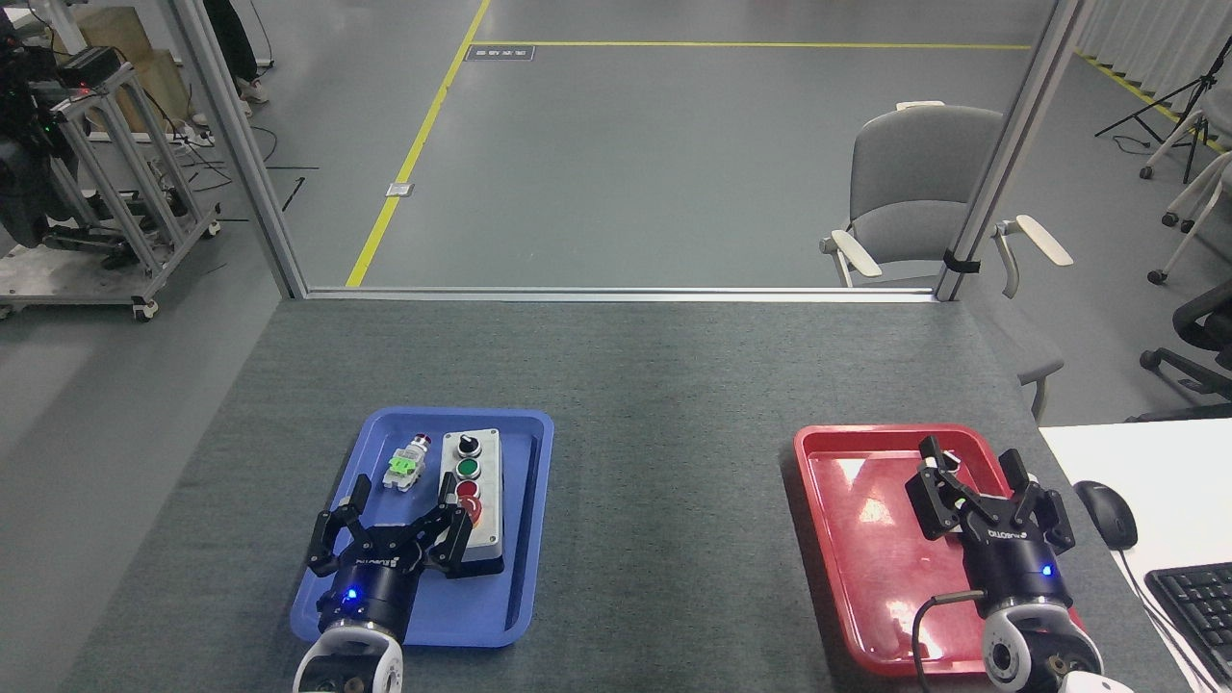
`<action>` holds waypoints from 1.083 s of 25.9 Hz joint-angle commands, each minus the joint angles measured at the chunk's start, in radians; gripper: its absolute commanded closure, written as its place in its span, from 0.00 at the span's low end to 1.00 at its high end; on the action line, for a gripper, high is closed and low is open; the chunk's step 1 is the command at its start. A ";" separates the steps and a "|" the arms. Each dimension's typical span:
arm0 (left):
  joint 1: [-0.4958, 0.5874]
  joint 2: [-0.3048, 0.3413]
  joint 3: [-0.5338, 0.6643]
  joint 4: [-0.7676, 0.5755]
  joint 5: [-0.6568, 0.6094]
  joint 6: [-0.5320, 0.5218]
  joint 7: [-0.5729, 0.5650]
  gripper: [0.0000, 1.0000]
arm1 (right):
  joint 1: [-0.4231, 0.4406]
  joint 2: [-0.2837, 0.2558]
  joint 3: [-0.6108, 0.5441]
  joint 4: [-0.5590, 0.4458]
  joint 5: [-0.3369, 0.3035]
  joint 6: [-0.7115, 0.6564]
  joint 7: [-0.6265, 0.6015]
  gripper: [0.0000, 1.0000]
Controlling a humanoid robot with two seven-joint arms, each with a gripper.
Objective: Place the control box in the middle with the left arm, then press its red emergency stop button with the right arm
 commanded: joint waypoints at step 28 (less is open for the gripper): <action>0.014 -0.046 -0.113 0.114 -0.064 0.195 -0.031 0.00 | 0.008 0.004 0.003 0.000 0.000 -0.001 -0.002 0.00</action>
